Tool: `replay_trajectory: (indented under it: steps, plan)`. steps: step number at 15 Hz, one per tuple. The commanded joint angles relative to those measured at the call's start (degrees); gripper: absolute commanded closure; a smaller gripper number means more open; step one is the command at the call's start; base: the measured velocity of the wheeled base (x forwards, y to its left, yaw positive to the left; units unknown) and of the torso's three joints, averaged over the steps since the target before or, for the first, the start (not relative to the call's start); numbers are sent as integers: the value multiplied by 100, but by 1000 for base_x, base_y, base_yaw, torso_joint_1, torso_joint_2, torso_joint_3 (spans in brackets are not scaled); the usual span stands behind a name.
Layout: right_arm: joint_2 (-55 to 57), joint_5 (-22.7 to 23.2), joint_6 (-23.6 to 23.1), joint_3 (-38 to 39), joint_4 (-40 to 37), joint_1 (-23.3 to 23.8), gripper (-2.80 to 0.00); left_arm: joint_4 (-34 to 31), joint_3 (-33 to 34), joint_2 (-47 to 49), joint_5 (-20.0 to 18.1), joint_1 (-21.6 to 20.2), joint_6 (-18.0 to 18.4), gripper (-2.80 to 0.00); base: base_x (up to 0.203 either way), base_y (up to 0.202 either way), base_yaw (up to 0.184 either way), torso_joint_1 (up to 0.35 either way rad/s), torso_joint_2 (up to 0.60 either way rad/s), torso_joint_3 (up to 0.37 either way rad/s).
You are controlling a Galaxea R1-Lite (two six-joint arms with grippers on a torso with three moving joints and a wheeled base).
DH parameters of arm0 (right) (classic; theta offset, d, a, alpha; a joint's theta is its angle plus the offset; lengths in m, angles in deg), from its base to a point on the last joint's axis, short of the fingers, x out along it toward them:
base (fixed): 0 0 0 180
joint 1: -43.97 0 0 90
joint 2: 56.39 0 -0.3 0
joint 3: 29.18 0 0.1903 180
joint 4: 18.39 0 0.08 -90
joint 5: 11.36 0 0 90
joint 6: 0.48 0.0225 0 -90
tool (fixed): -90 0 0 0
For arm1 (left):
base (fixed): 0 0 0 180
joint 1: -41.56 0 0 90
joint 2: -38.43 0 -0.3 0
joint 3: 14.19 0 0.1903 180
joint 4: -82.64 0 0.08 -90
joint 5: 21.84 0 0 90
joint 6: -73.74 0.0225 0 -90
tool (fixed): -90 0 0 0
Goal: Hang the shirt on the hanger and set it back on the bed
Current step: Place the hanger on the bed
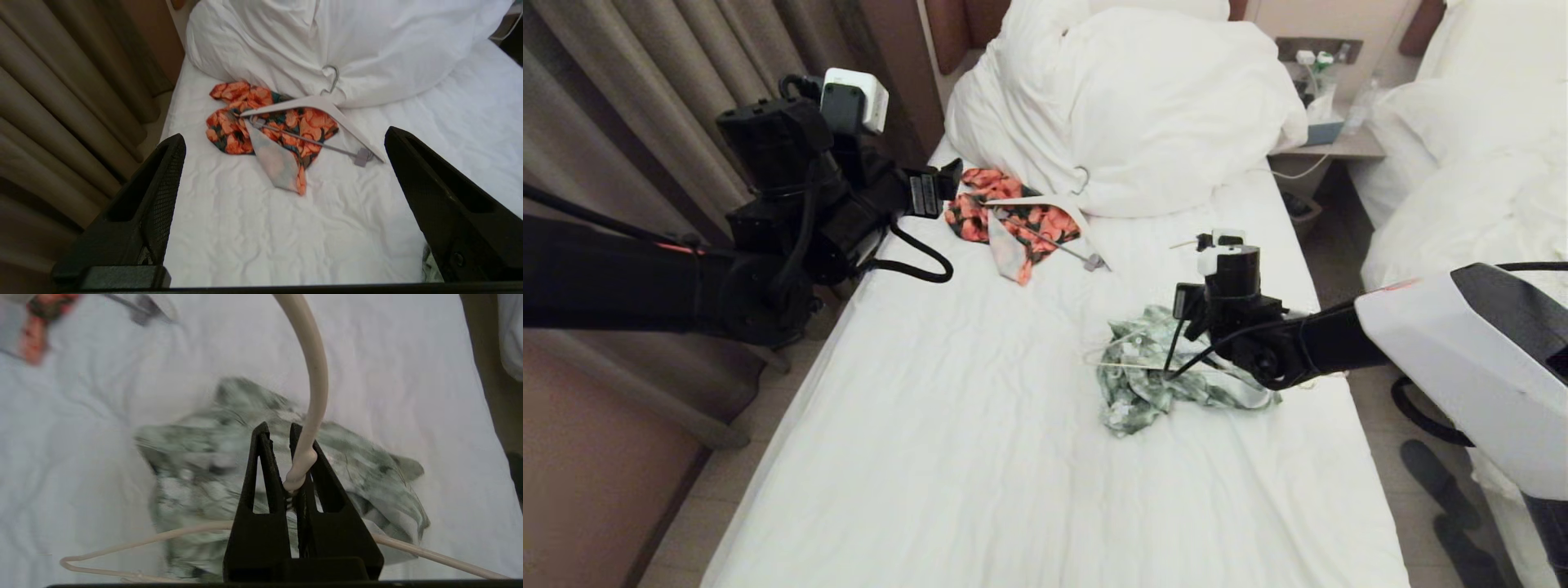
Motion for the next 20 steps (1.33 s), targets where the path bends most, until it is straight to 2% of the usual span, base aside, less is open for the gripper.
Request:
replay_trajectory:
  steps: [1,2,3,7,11,12,13,14,15,17,20]
  plan:
    - [363,33,40,5,27,132,0,26,-8,-1,13,-6,9,-280,0,0,0,0,0,0]
    - [466,47,48,4,30,175,0,26,-8,-1,13,-6,9,-280,0,0,0,0,0,0]
    - [534,49,50,-3,38,208,-280,26,-8,-1,13,-6,9,-280,0,0,0,0,0,0]
    - [354,54,58,83,40,188,-280,35,-6,-14,6,3,9,-280,0,0,0,0,0,0]
    - [-146,-46,9,841,36,74,-280,35,73,-77,21,14,14,-280,0,0,0,0,0,0]
    - [-290,-112,-141,1025,37,138,-280,67,236,-151,17,4,22,-280,0,0,0,0,0,0]
    - [-432,-160,-305,1154,44,318,-92,227,300,-150,25,-110,24,-280,0,0,0,0,0,0]
    - [-576,-148,-353,1259,41,525,0,407,317,-57,56,-209,61,-280,0,0,0,0,0,0]
    - [-758,-108,-370,1507,36,618,0,576,349,-50,100,-407,114,0,0,0,0,0,0,0]
    - [-1140,-20,-481,2312,46,658,0,818,773,-324,206,-642,133,0,0,0,0,0,0,0]
    - [-2069,-8,-558,3604,345,566,0,1095,2116,-979,239,-765,120,0,0,0,0,0,0,0]
